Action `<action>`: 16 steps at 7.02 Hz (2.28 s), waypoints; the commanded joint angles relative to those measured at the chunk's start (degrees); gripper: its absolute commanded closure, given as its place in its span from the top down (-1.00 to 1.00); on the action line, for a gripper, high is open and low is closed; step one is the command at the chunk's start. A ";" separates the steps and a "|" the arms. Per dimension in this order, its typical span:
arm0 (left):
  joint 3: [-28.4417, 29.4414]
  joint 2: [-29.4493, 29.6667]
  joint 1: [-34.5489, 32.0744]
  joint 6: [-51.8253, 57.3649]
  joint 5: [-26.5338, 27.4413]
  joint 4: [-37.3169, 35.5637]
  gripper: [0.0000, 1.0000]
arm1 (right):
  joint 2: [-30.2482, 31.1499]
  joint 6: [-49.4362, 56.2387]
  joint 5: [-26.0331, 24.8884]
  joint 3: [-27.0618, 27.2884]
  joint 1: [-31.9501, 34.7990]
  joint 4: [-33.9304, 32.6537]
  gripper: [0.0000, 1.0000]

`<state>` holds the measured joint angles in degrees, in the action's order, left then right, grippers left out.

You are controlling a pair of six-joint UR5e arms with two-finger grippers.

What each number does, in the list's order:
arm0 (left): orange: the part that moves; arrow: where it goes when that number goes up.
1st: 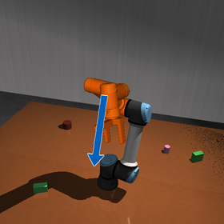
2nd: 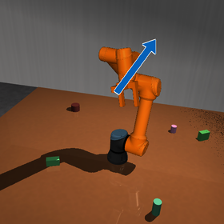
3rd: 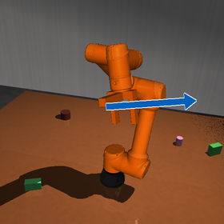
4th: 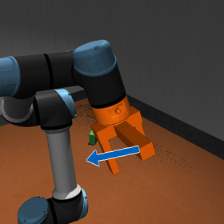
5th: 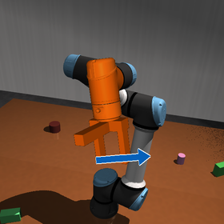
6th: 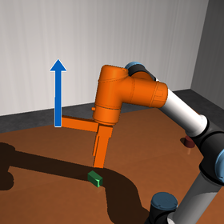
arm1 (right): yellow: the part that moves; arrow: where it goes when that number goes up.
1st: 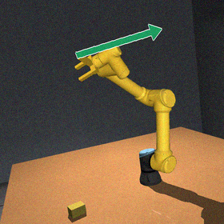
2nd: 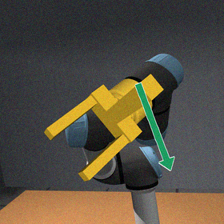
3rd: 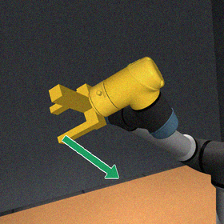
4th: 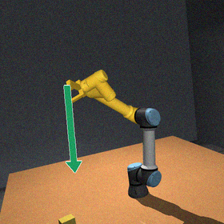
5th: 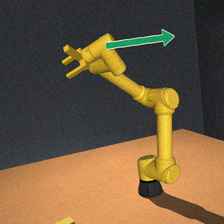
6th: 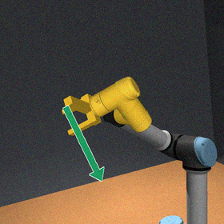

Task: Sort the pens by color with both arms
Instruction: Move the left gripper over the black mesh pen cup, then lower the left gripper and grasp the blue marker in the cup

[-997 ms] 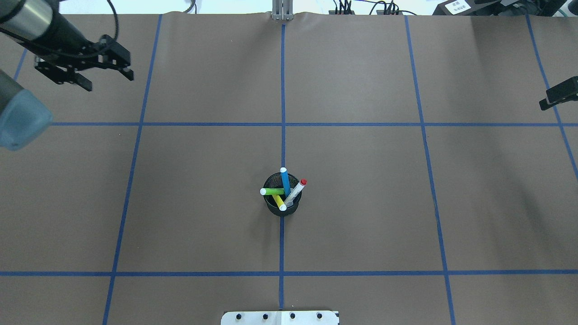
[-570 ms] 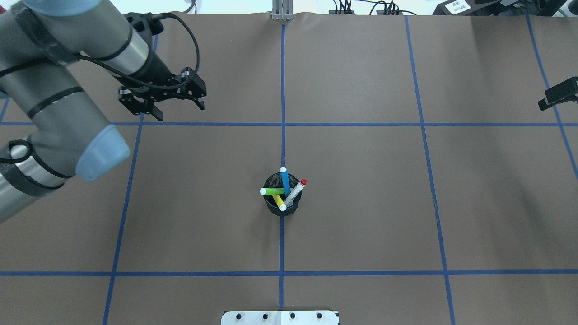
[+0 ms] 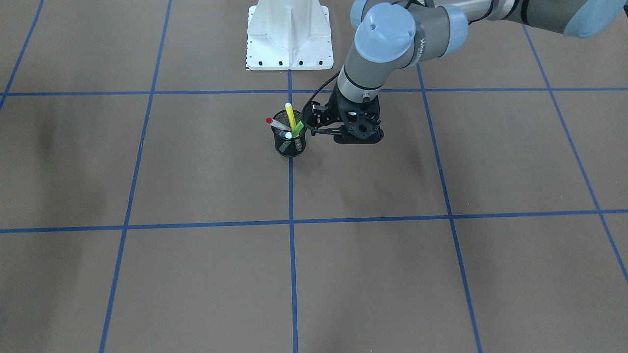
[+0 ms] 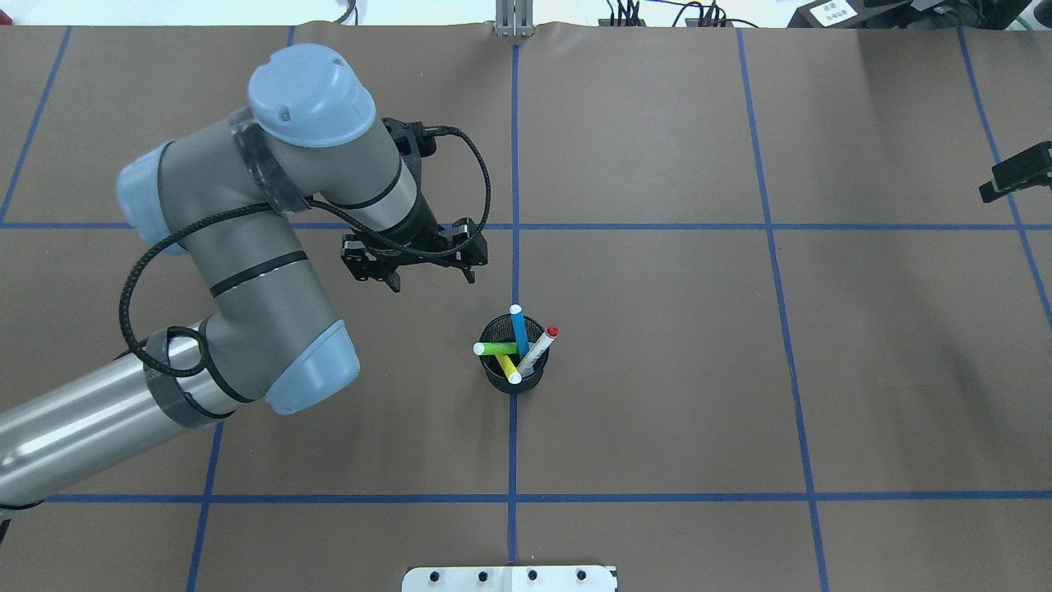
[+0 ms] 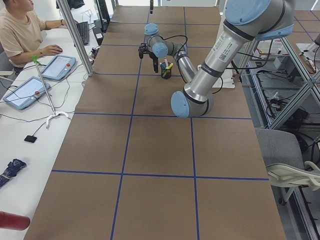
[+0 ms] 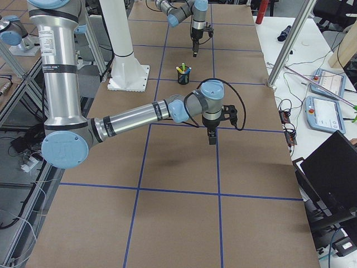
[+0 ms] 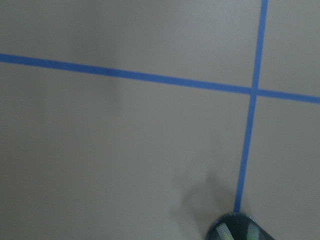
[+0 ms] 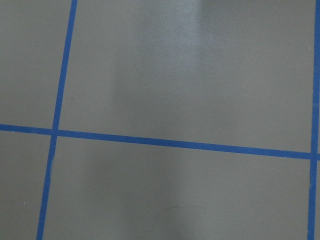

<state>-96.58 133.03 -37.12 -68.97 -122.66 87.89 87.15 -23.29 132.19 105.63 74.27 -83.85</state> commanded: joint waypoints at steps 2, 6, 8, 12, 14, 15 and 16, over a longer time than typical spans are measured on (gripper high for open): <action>11.74 9.86 0.73 -0.12 -0.21 0.00 0.64 | 0.04 0.00 0.00 0.01 0.00 0.00 1.00; 11.77 9.88 3.71 -0.29 -0.82 0.00 -0.12 | 0.04 0.00 -0.09 -0.16 0.00 0.00 1.00; 11.77 9.79 3.89 -0.29 -0.82 0.00 -0.17 | 0.04 0.00 -0.09 -0.25 0.00 0.00 1.00; 11.77 9.53 3.89 -0.29 -0.82 0.00 -0.21 | 0.04 0.00 -0.09 -0.25 0.00 0.00 1.00; 11.86 9.53 3.89 -0.29 -0.82 0.00 -0.22 | 0.04 0.00 -0.09 -0.34 0.00 0.00 1.00; 11.86 9.53 3.89 -0.21 -0.82 0.09 -0.24 | 0.04 0.00 -0.09 -0.34 0.00 0.00 1.00; 11.86 9.44 3.89 -0.12 -0.82 0.18 -0.26 | 0.04 0.00 -0.09 -0.34 0.00 0.00 1.00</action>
<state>-84.73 142.53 -33.22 -69.18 -123.49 87.97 87.19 -23.29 132.10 105.30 74.27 -83.85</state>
